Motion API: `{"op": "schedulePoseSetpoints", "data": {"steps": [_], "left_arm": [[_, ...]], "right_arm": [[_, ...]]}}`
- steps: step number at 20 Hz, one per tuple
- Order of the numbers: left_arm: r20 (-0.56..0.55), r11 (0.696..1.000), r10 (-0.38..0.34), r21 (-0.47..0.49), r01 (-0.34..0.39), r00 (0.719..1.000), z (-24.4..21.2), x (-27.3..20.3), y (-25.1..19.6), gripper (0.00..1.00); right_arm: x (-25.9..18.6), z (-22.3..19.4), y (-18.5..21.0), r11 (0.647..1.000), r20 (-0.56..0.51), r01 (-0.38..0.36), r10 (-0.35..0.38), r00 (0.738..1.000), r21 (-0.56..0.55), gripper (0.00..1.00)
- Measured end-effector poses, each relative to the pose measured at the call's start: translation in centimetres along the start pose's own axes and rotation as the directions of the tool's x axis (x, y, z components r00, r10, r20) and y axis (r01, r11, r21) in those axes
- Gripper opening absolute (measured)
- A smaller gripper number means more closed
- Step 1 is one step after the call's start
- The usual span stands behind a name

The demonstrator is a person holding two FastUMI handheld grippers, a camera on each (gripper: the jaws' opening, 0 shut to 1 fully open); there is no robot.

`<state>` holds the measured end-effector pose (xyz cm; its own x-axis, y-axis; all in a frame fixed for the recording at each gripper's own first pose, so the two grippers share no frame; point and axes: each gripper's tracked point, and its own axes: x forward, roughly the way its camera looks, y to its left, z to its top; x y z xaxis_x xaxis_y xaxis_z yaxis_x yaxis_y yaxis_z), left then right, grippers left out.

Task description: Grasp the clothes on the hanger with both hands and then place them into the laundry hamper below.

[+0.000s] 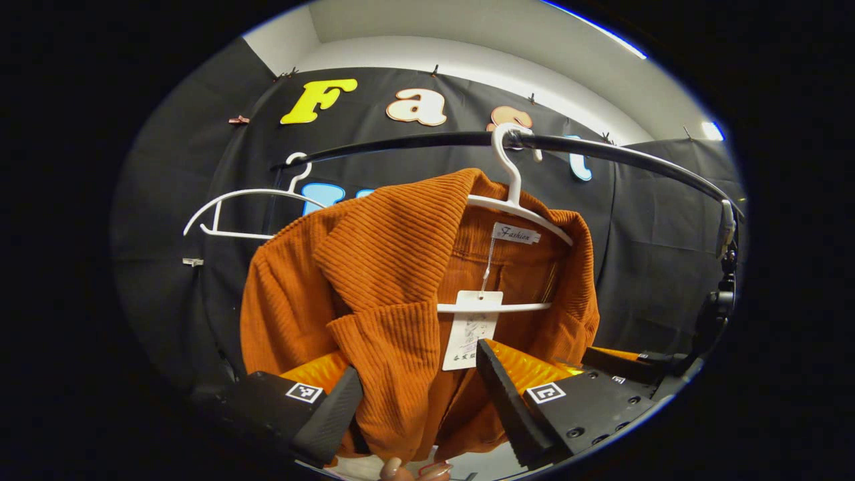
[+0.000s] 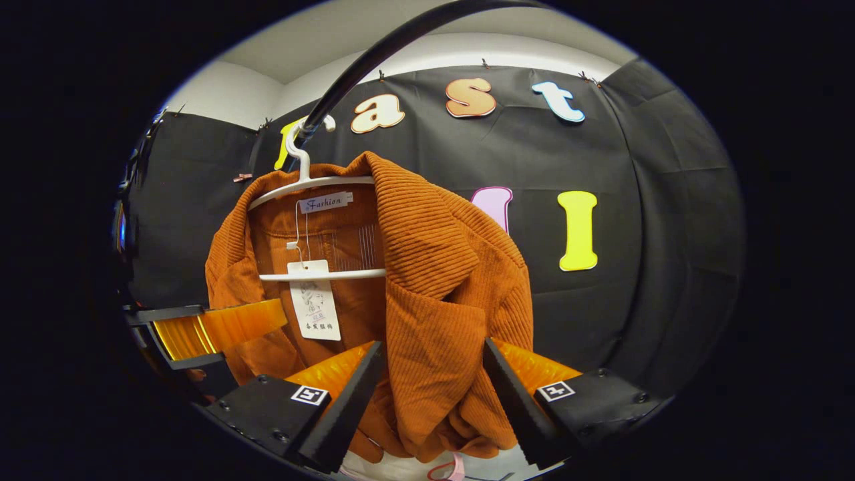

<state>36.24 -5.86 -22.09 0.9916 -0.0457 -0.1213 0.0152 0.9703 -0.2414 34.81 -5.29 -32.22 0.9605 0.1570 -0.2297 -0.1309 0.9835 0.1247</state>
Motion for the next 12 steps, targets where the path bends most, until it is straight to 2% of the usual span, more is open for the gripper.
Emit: {"op": "schedulePoseSetpoints", "data": {"steps": [3, 8, 10, 11, 12], "left_arm": [[-0.003, 1.0, 0.03, -0.009, -0.03, 1.0, -0.3, 0.5, 0.2, 0.95], [0.018, 0.997, 0.066, -0.045, -0.065, 0.998, 0.4, 0.8, 1.2, 0.95], [0.031, 0.996, 0.064, -0.058, -0.062, 0.997, 0.7, 1.1, 1.4, 0.93], [0.035, 0.996, 0.072, -0.063, -0.07, 0.997, 0.5, 1.2, 1.8, 0.91], [0.03, 0.993, 0.101, -0.062, -0.099, 0.994, 0.4, 1.3, 2.5, 0.8]], "right_arm": [[1.3, -0.2, 0.0, 1.0, -0.006, 0.006, -0.005, 1.0, 0.013, 0.98], [3.8, 0.1, 2.6, 0.996, 0.003, -0.054, 0.054, 0.999, 0.072, 0.98], [5.0, 0.5, 1.8, 0.997, 0.01, -0.035, 0.034, 0.999, 0.066, 0.97], [5.3, 0.7, 1.3, 0.998, 0.013, -0.023, 0.022, 1.0, 0.058, 0.94], [5.6, 0.7, 0.6, 0.999, 0.001, -0.01, 0.01, 1.0, 0.042, 0.78]]}}
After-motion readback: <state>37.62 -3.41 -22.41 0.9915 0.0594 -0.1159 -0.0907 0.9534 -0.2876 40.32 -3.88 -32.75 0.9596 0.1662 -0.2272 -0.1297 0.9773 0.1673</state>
